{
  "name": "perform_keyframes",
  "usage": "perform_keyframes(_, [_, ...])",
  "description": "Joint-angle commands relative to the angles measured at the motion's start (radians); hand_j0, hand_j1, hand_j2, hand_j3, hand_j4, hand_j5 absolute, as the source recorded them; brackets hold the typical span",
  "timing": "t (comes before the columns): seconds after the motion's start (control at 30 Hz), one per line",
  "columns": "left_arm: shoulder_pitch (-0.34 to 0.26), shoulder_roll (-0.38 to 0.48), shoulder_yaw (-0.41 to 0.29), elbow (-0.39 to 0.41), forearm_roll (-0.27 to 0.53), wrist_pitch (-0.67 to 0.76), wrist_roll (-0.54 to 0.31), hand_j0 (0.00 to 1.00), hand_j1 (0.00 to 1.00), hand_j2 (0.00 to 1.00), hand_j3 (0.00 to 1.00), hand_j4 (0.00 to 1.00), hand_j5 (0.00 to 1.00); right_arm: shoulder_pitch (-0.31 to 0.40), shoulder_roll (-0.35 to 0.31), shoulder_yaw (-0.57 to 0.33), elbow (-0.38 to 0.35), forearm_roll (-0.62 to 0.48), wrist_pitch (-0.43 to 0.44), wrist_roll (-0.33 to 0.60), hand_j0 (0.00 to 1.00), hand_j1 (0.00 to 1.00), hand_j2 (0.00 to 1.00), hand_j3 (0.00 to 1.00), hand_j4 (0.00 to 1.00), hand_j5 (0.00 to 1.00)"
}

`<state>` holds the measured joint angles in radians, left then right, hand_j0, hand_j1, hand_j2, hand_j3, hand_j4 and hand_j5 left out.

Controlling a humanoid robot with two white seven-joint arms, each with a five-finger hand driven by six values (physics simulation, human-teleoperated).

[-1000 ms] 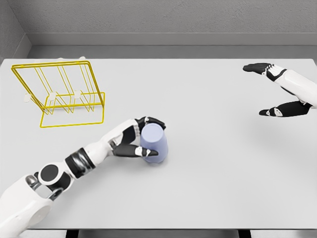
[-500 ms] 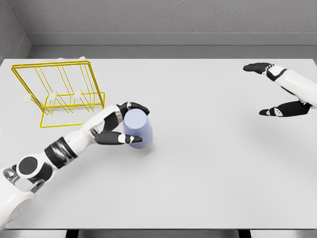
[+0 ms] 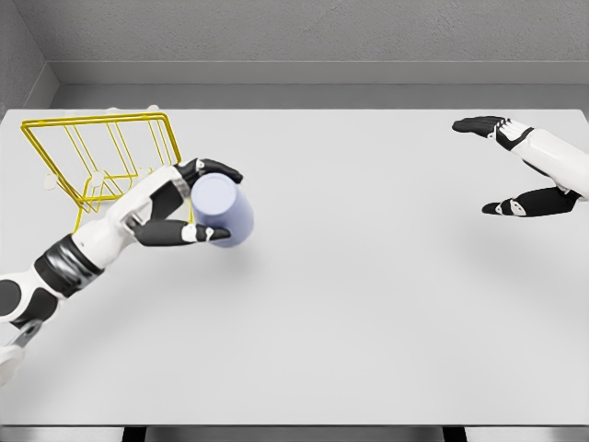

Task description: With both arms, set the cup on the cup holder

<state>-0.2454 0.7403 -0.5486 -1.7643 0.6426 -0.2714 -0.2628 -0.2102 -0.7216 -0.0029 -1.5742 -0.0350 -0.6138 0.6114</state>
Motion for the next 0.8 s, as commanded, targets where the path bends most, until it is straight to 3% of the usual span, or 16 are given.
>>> perform_keyframes(0.0, [0.0,0.013,0.019,-0.003,0.005,-0.005,0.0,0.67,0.67,0.67,0.67,0.67,0.67,0.0,-0.001,0.0,0.0,-0.008,0.003,-0.001,1.0,1.0,1.0,1.0,1.0,1.0])
perform_keyframes(0.77, [0.002,0.073,0.122,0.011,0.025,-0.006,0.002,0.68,0.68,0.68,0.68,0.68,0.68,0.0,0.001,0.0,0.005,-0.006,0.003,-0.001,1.0,1.0,1.0,1.0,1.0,1.0])
